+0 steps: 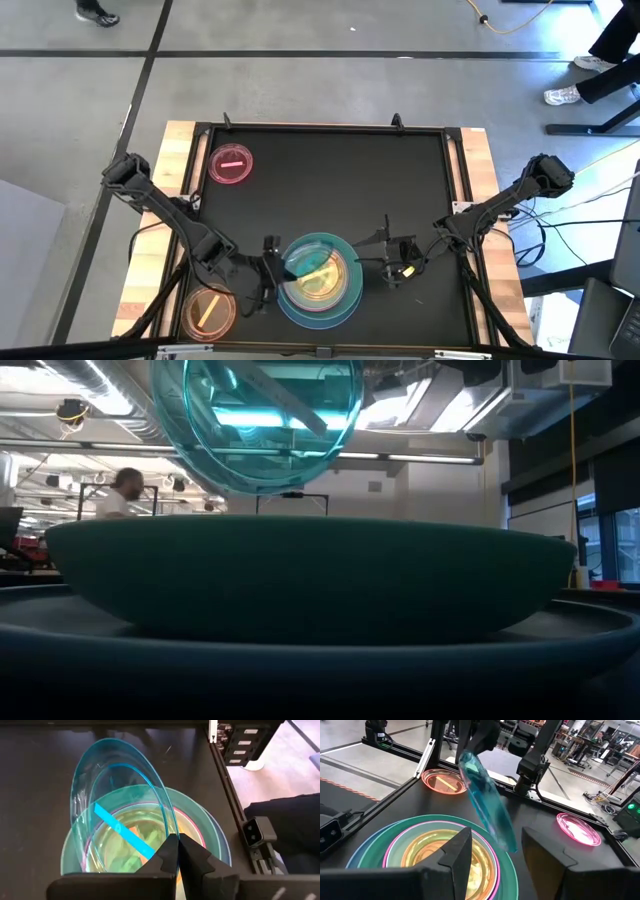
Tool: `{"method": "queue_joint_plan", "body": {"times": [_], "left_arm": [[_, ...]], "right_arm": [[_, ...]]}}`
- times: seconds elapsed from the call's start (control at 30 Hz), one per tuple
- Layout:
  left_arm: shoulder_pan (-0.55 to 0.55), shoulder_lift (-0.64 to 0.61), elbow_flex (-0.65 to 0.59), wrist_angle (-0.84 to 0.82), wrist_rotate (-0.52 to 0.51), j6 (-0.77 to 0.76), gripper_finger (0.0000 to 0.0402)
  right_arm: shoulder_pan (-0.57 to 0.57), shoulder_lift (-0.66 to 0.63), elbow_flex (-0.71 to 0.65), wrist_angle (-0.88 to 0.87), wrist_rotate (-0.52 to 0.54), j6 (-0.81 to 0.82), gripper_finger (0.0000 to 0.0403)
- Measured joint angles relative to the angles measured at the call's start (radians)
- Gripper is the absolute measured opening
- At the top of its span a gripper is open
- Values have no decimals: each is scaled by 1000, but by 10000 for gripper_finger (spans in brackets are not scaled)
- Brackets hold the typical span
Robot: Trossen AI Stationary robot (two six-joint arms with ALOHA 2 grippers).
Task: Stack plastic plates
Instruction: Stack the dark blue plate on top of the orange plate
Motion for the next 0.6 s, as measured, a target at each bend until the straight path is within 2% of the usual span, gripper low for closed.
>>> {"method": "queue_joint_plan", "body": {"times": [0.37,0.6], "left_arm": [[9,182,0,36,9,3,3],[38,227,0,38,15,1,16]], "right_arm": [[0,0,0,-2,0,0,167],[0,0,0,-2,0,0,167]]}}
